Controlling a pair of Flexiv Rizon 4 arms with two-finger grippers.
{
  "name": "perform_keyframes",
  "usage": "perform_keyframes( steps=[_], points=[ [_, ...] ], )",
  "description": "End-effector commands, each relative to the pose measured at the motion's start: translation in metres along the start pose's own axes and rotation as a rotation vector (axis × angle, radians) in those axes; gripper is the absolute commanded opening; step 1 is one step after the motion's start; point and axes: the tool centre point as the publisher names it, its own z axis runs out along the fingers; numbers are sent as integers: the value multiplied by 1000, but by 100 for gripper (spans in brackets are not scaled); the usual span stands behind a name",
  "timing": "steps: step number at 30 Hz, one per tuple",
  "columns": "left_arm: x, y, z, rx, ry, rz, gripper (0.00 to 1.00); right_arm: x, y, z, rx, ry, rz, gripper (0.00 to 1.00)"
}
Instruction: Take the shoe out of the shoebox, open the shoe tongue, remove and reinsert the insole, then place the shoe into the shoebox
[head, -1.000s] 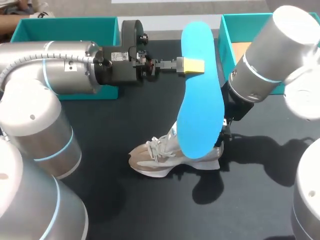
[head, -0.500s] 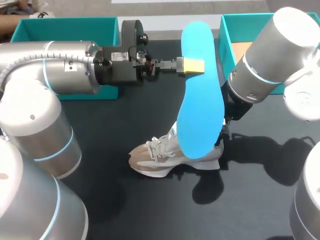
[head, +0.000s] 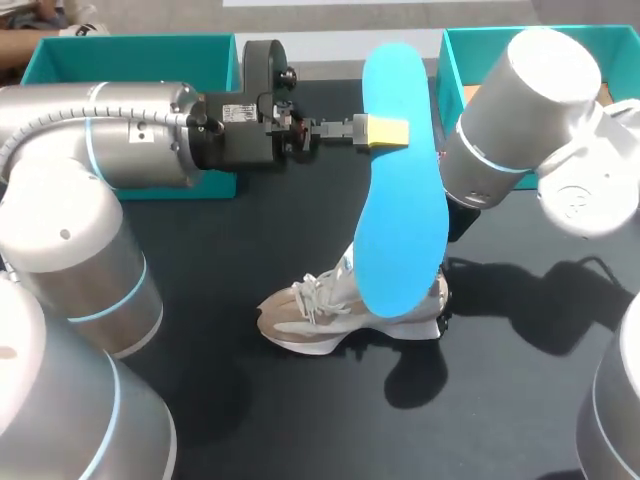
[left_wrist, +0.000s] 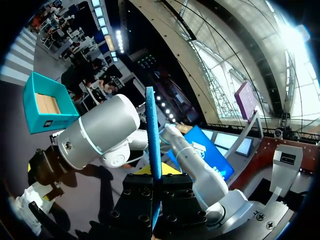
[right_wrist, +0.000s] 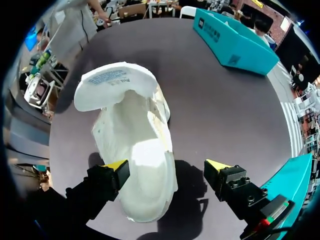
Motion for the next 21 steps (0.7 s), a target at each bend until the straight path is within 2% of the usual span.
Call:
perform_keyframes(
  steps=[1, 6, 7, 8, 10, 11, 19, 20, 21],
  points=[
    [0, 1, 1, 3, 0, 0, 0, -6, 12, 19, 47, 38, -24, 100],
    [0, 1, 1, 3, 0, 0, 0, -7, 19, 33, 67, 54, -46, 100],
    [0, 1, 1, 3, 0, 0, 0, -7, 19, 35, 76, 62, -48, 97],
    [0, 1, 1, 3, 0, 0, 0, -7, 19, 38, 75, 63, -47, 89],
    [0, 1, 1, 3, 0, 0, 0, -6, 19, 42, 72, 64, -45, 66],
    [0, 1, 1, 3, 0, 0, 0, -5, 18, 44, 67, 68, -37, 49],
    [0, 1, 1, 3, 0, 0, 0, 0, 13, 50, 84, 104, -27, 36],
    [0, 1, 1, 3, 0, 0, 0, 2, 12, 52, 89, 112, -26, 21],
    [0, 1, 1, 3, 0, 0, 0, 3, 12, 52, 86, 118, -29, 1]
  ],
)
